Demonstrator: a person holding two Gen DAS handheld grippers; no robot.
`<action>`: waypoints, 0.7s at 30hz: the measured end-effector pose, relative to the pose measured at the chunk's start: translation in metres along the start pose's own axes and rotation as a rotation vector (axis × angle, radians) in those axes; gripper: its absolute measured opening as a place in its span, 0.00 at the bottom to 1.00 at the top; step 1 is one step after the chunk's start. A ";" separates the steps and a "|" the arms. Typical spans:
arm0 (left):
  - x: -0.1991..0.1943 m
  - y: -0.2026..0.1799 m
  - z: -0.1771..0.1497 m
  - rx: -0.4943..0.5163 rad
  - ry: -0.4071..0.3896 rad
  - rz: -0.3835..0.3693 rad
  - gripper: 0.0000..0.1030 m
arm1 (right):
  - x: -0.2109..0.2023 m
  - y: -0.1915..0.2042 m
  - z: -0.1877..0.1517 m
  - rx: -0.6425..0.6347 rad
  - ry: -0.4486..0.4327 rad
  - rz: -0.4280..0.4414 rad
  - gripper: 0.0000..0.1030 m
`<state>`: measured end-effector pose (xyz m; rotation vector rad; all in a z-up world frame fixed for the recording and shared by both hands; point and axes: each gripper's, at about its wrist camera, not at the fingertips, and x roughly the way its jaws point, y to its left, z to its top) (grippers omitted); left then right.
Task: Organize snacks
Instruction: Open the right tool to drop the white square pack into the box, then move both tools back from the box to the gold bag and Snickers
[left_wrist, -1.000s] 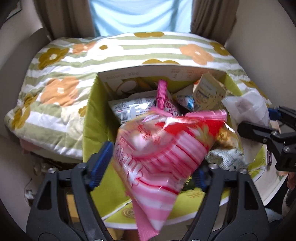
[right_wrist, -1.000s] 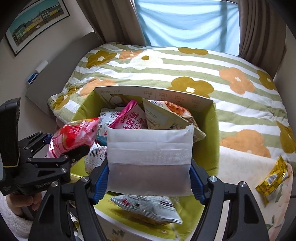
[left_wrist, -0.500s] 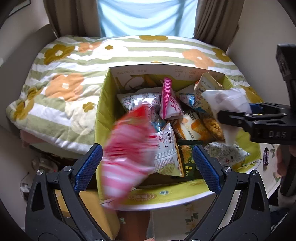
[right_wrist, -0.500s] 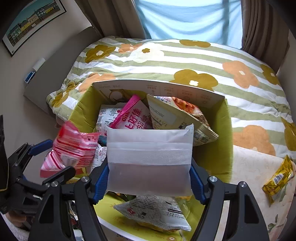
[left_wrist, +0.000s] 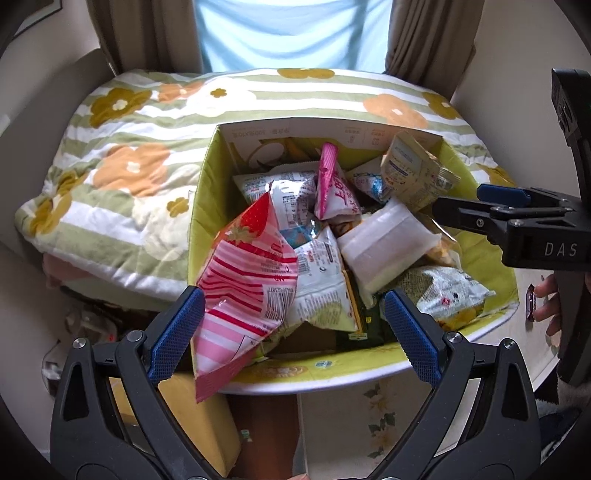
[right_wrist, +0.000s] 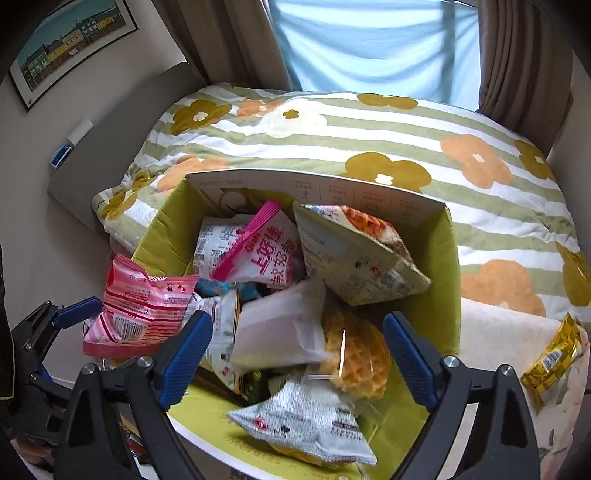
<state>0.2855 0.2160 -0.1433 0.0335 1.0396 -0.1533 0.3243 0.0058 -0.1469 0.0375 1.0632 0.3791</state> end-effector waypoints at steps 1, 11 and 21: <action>-0.002 -0.001 -0.001 0.002 -0.003 -0.001 0.94 | -0.002 0.000 -0.002 0.005 -0.003 -0.002 0.89; -0.030 -0.015 -0.001 0.040 -0.054 -0.029 0.94 | -0.035 -0.005 -0.020 0.066 -0.063 -0.027 0.89; -0.054 -0.060 0.014 0.128 -0.113 -0.060 0.94 | -0.082 -0.037 -0.041 0.150 -0.140 -0.093 0.89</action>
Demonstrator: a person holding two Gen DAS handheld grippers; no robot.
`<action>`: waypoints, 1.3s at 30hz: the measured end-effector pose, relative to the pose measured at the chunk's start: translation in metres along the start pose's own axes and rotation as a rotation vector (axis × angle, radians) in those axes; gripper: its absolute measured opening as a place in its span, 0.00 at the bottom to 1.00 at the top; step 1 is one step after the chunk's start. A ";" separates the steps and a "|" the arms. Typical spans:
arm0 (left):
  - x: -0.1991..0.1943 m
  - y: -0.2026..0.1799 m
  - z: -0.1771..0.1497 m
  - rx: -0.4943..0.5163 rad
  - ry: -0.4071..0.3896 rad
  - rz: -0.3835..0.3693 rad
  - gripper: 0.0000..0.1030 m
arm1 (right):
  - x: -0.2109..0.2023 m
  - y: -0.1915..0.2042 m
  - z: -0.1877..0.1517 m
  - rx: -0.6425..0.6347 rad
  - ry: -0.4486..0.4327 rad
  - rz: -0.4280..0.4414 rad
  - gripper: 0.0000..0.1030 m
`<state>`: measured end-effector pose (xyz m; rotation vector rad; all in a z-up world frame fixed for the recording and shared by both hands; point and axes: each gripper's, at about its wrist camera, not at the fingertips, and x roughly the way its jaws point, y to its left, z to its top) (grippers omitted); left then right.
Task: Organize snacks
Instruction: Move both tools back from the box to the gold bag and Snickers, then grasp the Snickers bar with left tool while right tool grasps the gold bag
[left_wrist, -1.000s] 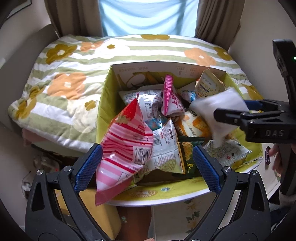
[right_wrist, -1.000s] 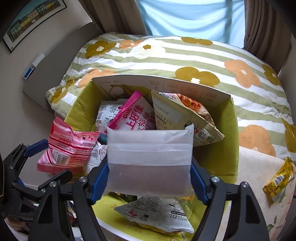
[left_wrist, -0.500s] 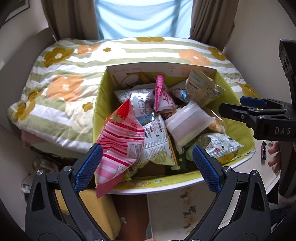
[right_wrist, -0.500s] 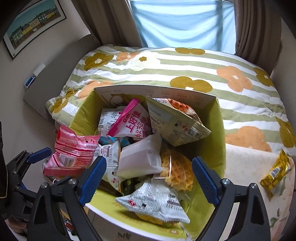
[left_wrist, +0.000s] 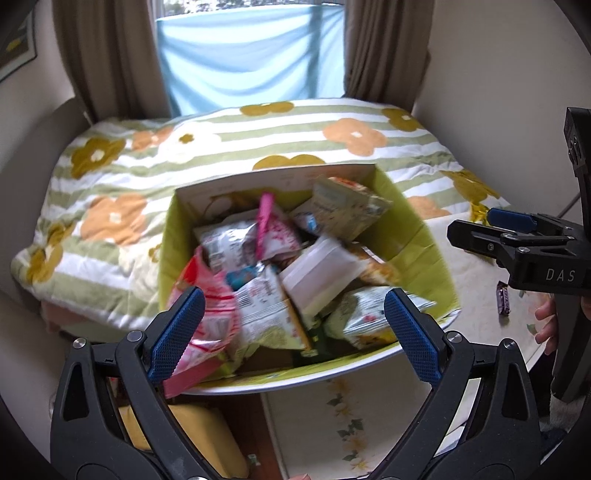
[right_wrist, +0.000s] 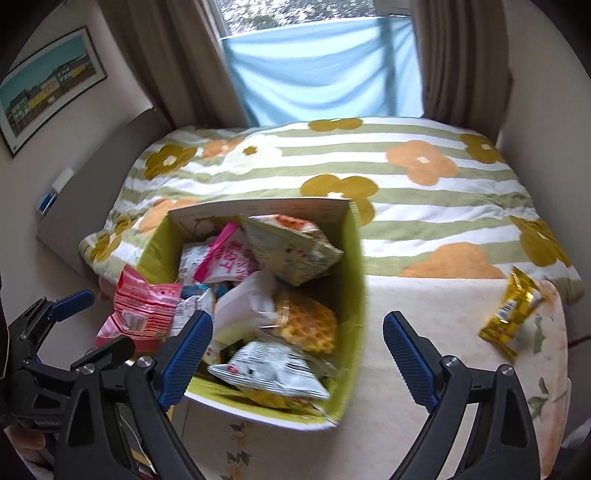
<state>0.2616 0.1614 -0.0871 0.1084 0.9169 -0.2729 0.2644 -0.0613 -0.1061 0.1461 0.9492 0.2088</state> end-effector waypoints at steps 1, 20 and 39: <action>-0.001 -0.007 0.002 0.010 -0.004 -0.002 0.94 | -0.005 -0.007 -0.001 0.013 -0.007 -0.006 0.89; 0.032 -0.213 0.000 0.040 0.047 -0.072 0.94 | -0.079 -0.212 -0.023 0.009 -0.032 -0.039 0.89; 0.161 -0.401 -0.069 0.082 0.280 -0.238 0.63 | -0.013 -0.358 -0.048 0.040 0.112 0.039 0.89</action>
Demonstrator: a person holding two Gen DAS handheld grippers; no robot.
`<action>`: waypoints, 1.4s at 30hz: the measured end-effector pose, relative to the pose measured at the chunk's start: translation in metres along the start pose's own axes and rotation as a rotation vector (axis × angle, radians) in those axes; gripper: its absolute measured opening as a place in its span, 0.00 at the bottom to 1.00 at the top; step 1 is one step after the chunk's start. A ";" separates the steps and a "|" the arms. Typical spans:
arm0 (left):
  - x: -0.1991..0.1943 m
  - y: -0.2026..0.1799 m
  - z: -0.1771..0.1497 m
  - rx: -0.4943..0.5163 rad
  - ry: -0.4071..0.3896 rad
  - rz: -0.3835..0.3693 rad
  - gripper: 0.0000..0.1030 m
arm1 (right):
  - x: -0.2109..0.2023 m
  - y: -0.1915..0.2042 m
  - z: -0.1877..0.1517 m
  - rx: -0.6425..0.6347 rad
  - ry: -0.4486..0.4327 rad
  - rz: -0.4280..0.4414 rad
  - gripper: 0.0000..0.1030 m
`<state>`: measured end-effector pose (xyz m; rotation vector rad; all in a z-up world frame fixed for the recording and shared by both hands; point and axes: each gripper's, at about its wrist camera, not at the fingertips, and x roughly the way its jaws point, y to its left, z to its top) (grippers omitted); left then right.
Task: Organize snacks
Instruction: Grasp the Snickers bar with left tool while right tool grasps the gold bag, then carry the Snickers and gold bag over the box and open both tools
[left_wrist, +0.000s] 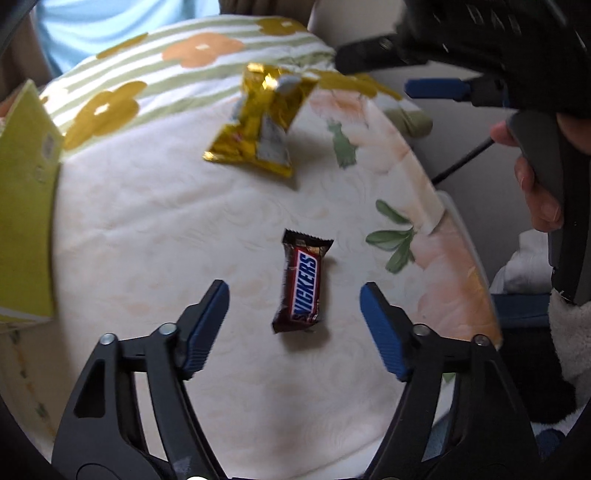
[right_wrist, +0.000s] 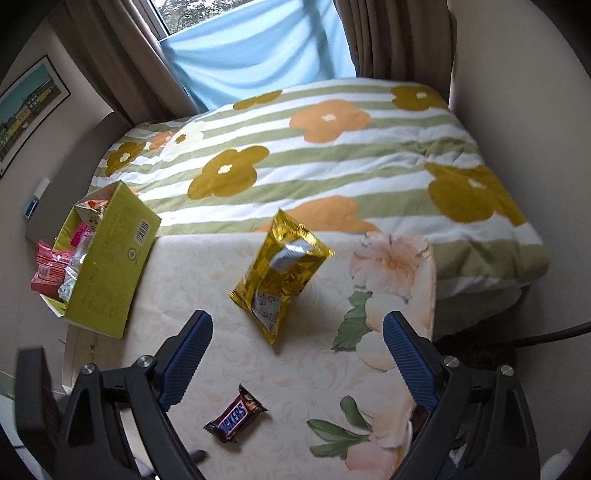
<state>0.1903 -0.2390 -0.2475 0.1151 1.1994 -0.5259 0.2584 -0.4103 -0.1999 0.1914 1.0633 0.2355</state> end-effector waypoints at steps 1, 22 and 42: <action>0.009 -0.002 -0.001 0.009 0.005 0.005 0.60 | 0.008 -0.001 -0.002 0.000 0.008 0.001 0.89; 0.047 0.008 -0.001 0.069 -0.003 0.088 0.25 | 0.076 -0.003 -0.007 0.022 0.026 0.084 0.90; 0.045 0.072 0.009 -0.076 -0.022 0.182 0.24 | 0.121 0.008 0.014 0.067 -0.003 0.166 0.49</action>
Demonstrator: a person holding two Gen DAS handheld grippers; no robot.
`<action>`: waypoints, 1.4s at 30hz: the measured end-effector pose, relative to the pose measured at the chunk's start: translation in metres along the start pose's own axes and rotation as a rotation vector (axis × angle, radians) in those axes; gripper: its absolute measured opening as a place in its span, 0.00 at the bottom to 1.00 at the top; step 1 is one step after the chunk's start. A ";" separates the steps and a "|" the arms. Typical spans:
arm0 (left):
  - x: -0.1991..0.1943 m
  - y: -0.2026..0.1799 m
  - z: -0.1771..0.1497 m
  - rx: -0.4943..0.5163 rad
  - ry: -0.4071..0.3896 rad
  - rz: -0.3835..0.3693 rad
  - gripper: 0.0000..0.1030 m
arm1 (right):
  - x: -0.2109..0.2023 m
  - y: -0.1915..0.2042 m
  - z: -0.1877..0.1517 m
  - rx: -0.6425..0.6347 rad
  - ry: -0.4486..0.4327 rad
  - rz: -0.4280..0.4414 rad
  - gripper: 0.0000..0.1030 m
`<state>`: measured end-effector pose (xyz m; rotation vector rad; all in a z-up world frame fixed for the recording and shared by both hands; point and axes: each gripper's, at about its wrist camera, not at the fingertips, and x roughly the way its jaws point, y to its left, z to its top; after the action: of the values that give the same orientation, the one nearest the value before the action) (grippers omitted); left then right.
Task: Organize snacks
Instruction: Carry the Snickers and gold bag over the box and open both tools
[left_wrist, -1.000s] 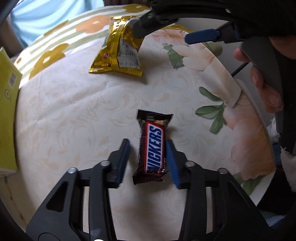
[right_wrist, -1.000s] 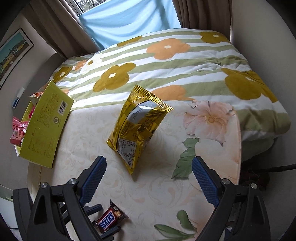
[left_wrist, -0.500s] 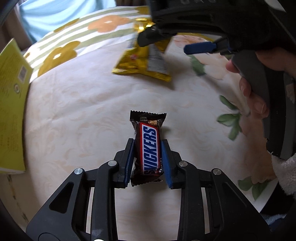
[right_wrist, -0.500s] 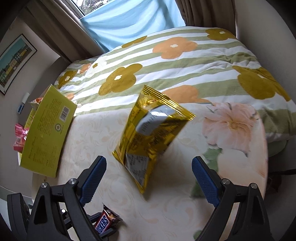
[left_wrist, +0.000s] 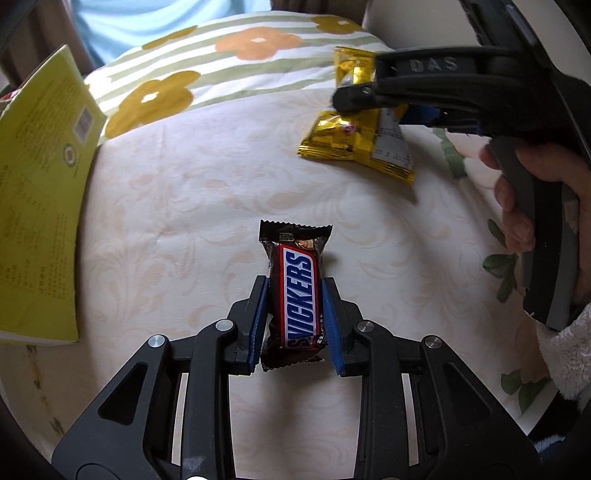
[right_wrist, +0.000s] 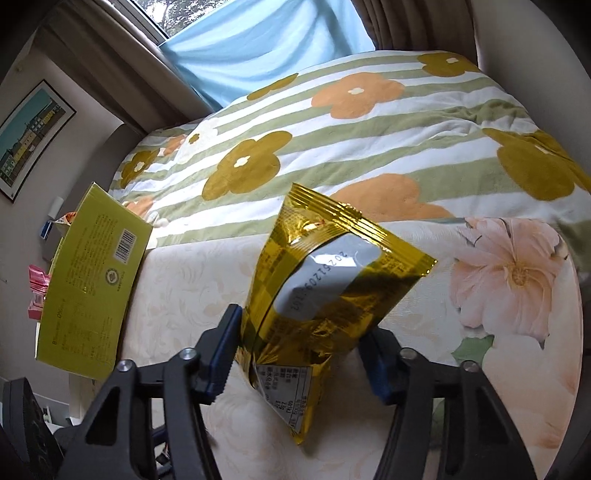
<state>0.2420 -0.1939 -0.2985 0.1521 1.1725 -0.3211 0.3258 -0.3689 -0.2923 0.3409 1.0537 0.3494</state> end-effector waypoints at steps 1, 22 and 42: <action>0.000 0.002 0.001 -0.006 -0.001 0.004 0.24 | 0.000 0.000 -0.001 -0.005 0.000 0.001 0.48; -0.105 0.029 0.024 -0.131 -0.181 0.022 0.25 | -0.105 0.046 0.009 -0.076 -0.087 0.010 0.47; -0.227 0.227 0.032 -0.232 -0.332 0.101 0.25 | -0.110 0.239 0.023 -0.173 -0.144 0.112 0.47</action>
<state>0.2651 0.0499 -0.0877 -0.0445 0.8614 -0.1134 0.2692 -0.2057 -0.0921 0.2663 0.8591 0.5054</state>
